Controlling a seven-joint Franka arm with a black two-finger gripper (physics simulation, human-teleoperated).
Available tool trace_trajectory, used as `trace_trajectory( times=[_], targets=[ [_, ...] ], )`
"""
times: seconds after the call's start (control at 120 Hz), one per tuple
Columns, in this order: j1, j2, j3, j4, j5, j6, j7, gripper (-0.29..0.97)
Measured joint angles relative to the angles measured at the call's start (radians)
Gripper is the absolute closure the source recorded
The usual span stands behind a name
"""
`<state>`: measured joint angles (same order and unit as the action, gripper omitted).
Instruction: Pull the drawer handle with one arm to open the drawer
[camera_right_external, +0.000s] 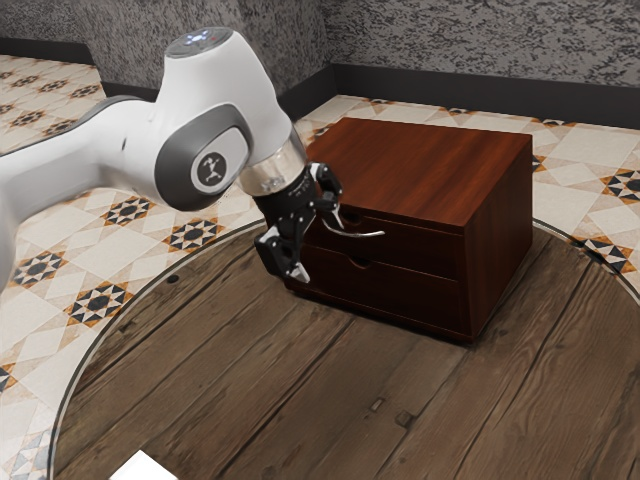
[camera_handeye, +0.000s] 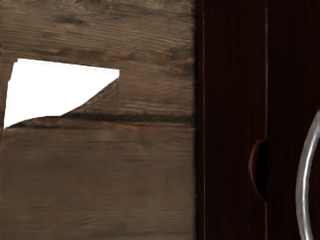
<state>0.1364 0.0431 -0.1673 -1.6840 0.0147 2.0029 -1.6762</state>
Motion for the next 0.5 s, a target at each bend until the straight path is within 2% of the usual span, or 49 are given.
trace_trajectory(
  times=[0.15, 0.325, 0.5],
  targets=[
    [0.049, 0.017, -0.004, 0.002, -0.01, 0.014, 0.004, 0.0],
    [-0.041, 0.022, 0.036, 0.002, -0.014, 0.022, 0.007, 0.0],
    [-0.027, 0.037, 0.038, 0.002, -0.016, 0.027, 0.011, 0.0]
  ],
)
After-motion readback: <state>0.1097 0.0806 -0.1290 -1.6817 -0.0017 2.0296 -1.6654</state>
